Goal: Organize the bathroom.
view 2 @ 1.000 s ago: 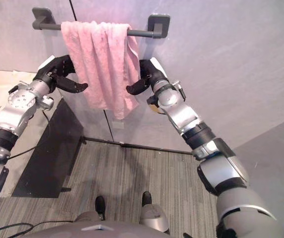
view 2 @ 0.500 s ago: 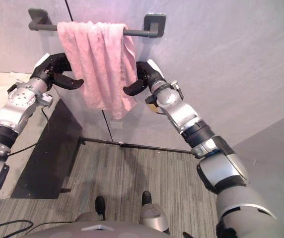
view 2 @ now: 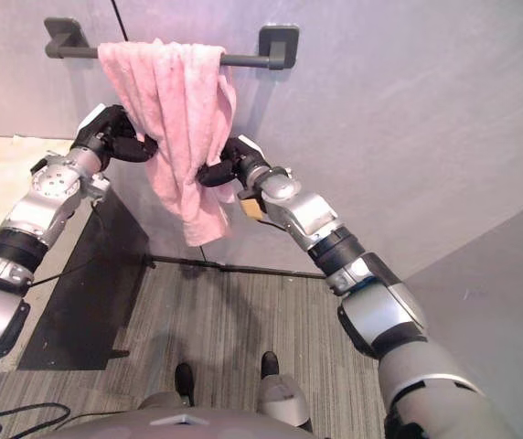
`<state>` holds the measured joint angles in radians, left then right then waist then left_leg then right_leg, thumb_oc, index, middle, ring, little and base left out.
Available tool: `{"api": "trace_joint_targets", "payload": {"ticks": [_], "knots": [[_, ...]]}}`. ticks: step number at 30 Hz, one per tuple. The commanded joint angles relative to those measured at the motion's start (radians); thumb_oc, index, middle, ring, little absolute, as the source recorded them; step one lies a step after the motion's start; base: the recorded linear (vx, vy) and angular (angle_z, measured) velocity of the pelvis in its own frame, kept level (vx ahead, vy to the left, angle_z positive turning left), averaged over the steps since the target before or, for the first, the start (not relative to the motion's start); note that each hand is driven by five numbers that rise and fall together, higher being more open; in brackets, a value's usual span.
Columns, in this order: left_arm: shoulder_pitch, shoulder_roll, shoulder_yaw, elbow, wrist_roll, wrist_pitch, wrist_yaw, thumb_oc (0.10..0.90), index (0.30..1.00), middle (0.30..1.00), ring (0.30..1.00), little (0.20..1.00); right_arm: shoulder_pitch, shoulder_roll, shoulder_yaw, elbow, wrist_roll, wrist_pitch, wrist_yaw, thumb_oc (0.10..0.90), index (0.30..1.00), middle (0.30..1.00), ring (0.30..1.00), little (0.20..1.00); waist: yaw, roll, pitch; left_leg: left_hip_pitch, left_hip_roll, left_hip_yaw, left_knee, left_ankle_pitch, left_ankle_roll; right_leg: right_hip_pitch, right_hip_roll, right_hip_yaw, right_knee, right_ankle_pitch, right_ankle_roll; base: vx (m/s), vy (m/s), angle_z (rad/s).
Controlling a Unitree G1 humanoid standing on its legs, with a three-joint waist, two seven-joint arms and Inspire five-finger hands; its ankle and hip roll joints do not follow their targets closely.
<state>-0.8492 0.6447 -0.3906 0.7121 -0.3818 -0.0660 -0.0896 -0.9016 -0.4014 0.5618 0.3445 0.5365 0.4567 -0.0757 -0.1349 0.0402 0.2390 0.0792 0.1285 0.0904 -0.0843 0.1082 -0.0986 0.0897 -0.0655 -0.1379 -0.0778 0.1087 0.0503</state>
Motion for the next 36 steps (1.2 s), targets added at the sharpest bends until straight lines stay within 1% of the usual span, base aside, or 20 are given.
{"api": "trace_joint_targets", "payload": {"ticks": [1,5,8,10,13,14,17,19,22,24,25,30,36], "knots": [[-0.161,0.025,-0.014,0.058,0.001,-0.073,0.042,0.400,0.300,0.300,0.300,0.300,-0.144,0.003,0.001,0.030,-0.008,-0.095,0.000,0.400,0.300,0.300,0.300,0.300,0.032,0.008,-0.104,0.005,0.105,0.072,0.058,-0.039,-0.036,-0.064,-0.017,0.084,0.117,-0.164,0.017,0.00,0.000,0.00],[-0.150,0.025,-0.009,0.062,0.010,-0.075,0.040,0.400,0.300,0.300,0.300,0.300,-0.143,-0.003,-0.002,0.039,-0.016,-0.098,0.006,0.400,0.300,0.300,0.300,0.300,0.035,0.008,-0.110,0.010,0.107,0.075,0.061,-0.041,-0.035,-0.056,-0.018,0.079,0.114,-0.164,0.016,0.01,0.001,0.00],[-0.139,0.030,-0.002,0.062,0.014,-0.075,0.049,0.400,0.300,0.300,0.300,0.300,-0.147,-0.008,-0.003,0.034,-0.035,-0.087,-0.007,0.400,0.300,0.300,0.300,0.300,0.037,0.010,-0.112,0.012,0.105,0.076,0.061,-0.042,-0.035,-0.053,-0.020,0.077,0.115,-0.166,0.015,0.00,0.000,0.00],[-0.132,0.032,0.003,0.065,0.020,-0.081,0.056,0.400,0.300,0.300,0.300,0.300,-0.148,-0.010,-0.005,0.037,-0.090,-0.078,-0.033,0.400,0.300,0.300,0.300,0.300,0.038,0.010,-0.112,0.013,0.106,0.079,0.063,-0.043,-0.034,-0.052,-0.023,0.074,0.116,-0.165,0.016,0.00,0.000,0.00],[-0.127,0.037,0.008,0.066,0.020,-0.080,0.070,0.400,0.300,0.300,0.300,0.300,-0.151,-0.022,-0.006,0.045,-0.116,-0.070,-0.057,0.400,0.300,0.300,0.300,0.300,0.040,0.010,-0.113,0.015,0.105,0.080,0.062,-0.043,-0.035,-0.049,-0.025,0.072,0.112,-0.163,0.017,0.00,0.000,0.00],[-0.110,0.058,0.031,0.062,0.015,-0.062,0.094,0.400,0.300,0.300,0.300,0.300,-0.155,-0.056,-0.019,0.055,-0.159,-0.050,-0.074,0.400,0.300,0.300,0.300,0.300,0.043,0.011,-0.115,0.016,0.102,0.082,0.065,-0.047,-0.033,-0.048,-0.027,0.068,0.112,-0.164,0.018,0.00,0.000,0.00],[-0.085,0.078,0.054,0.056,0.021,-0.054,0.110,0.400,0.300,0.300,0.300,0.300,-0.152,-0.084,-0.030,0.049,-0.198,-0.030,-0.072,0.400,0.300,0.300,0.300,0.300,0.045,0.010,-0.116,0.016,0.100,0.084,0.070,-0.052,-0.032,-0.049,-0.029,0.068,0.116,-0.167,0.019,0.00,0.000,0.00],[-0.068,0.090,0.070,0.050,0.024,-0.050,0.115,0.400,0.300,0.300,0.300,0.300,-0.150,-0.104,-0.036,0.040,-0.189,-0.016,-0.065,0.400,0.300,0.300,0.300,0.300,0.046,0.009,-0.116,0.015,0.098,0.084,0.073,-0.055,-0.031,-0.051,-0.029,0.070,0.118,-0.168,0.019,0.00,0.000,0.00],[0.000,0.132,0.130,0.026,0.038,-0.050,0.123,0.400,0.300,0.300,0.300,0.300,-0.118,-0.159,-0.064,-0.010,-0.217,0.031,-0.049,0.400,0.300,0.300,0.300,0.300,0.046,0.009,-0.114,0.016,0.095,0.085,0.075,-0.059,-0.027,-0.051,-0.031,0.075,0.118,-0.169,0.020,-0.01,0.005,-0.06],[0.022,0.143,0.150,0.014,0.042,-0.050,0.124,0.400,0.300,0.300,0.300,0.300,-0.101,-0.173,-0.075,-0.027,-0.225,0.038,-0.045,0.400,0.300,0.300,0.300,0.300,0.046,0.010,-0.112,0.016,0.094,0.086,0.075,-0.059,-0.026,-0.051,-0.032,0.075,0.117,-0.168,0.020,-0.01,0.009,-0.09],[0.050,0.159,0.178,0.001,0.045,-0.050,0.127,0.400,0.300,0.300,0.300,0.300,-0.076,-0.189,-0.089,-0.052,-0.235,0.051,-0.043,0.400,0.300,0.300,0.300,0.300,0.045,0.011,-0.109,0.017,0.093,0.088,0.074,-0.060,-0.024,-0.051,-0.033,0.076,0.117,-0.168,0.020,-0.03,0.021,-0.08],[0.120,0.186,0.248,-0.024,0.053,-0.047,0.137,0.400,0.300,0.300,0.300,0.300,-0.009,-0.219,-0.127,-0.100,-0.266,0.062,-0.025,0.400,0.300,0.300,0.300,0.300,0.039,0.015,-0.102,0.018,0.088,0.098,0.073,-0.065,-0.021,-0.058,-0.036,0.079,0.121,-0.170,0.022,-0.02,0.020,-0.03],[0.178,0.194,0.295,-0.051,0.057,-0.045,0.150,0.400,0.300,0.300,0.300,0.300,0.060,-0.231,-0.159,-0.139,-0.279,0.055,-0.021,0.400,0.300,0.300,0.300,0.300,0.034,0.018,-0.096,0.016,0.084,0.103,0.069,-0.066,-0.017,-0.064,-0.040,0.084,0.124,-0.171,0.026,-0.01,0.010,-0.04]]}}
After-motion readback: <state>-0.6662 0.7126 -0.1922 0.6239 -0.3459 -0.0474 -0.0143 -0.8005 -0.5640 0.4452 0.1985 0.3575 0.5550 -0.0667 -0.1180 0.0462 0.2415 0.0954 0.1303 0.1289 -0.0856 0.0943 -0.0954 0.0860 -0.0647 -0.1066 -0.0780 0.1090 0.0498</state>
